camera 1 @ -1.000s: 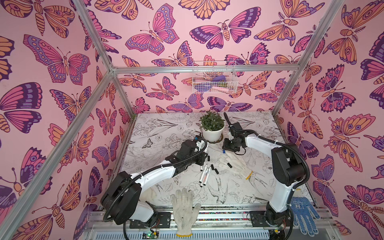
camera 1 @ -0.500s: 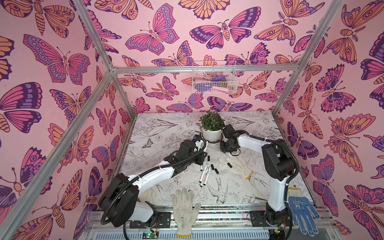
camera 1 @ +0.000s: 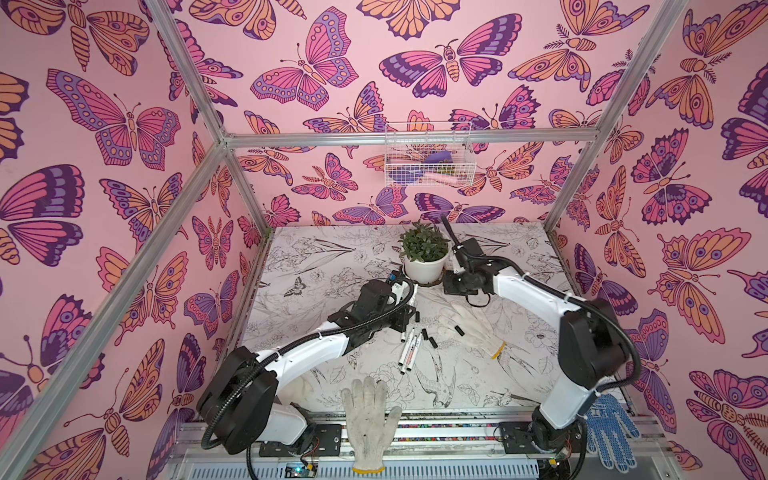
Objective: Insert the pens into the pen caps
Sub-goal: 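Lift the blue cap with the right gripper and carry it over the marker tip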
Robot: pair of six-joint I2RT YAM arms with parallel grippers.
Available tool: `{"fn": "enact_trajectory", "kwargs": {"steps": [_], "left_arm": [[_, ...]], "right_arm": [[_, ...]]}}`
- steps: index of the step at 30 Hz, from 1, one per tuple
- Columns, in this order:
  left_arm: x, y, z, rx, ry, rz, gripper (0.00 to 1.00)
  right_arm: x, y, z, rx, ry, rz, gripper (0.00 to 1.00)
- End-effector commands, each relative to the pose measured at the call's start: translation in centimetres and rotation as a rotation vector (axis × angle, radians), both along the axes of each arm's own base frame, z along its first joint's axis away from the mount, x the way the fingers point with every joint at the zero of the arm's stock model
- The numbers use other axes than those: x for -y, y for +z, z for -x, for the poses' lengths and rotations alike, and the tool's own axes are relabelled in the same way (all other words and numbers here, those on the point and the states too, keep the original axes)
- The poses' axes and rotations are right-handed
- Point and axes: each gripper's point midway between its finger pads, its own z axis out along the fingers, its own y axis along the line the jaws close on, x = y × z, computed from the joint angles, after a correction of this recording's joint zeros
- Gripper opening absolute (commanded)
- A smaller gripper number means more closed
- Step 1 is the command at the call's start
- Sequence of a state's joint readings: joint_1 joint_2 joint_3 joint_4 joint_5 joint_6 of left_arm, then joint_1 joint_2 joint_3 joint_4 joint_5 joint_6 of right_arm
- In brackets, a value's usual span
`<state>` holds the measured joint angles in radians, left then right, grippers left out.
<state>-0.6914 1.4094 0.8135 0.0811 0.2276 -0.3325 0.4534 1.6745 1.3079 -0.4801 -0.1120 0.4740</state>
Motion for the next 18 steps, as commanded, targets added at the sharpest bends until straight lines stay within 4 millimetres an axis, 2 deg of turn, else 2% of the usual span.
{"fn": "enact_trajectory", "kwargs": {"steps": [1, 5, 7, 13, 18], "left_arm": [[1.6, 0.1, 0.6, 0.017, -0.077, 0.0, 0.0], [3.3, 1.0, 0.8, 0.028, -0.119, 0.033, 0.0], [3.8, 1.3, 0.6, 0.036, -0.121, 0.047, 0.0], [5.3, 3.9, 0.2, 0.095, -0.14, 0.14, 0.0], [5.9, 4.3, 0.4, 0.104, -0.156, 0.145, 0.0]], "right_arm": [[-1.0, 4.6, 2.4, 0.029, 0.059, -0.186, 0.02], [-1.3, 9.0, 4.2, 0.171, 0.06, -0.37, 0.02], [-1.6, 10.5, 4.8, 0.221, 0.062, -0.46, 0.02], [-1.7, 11.2, 5.3, 0.258, 0.079, -0.495, 0.02], [-1.1, 11.9, 4.4, 0.325, 0.006, -0.548, 0.02]]}}
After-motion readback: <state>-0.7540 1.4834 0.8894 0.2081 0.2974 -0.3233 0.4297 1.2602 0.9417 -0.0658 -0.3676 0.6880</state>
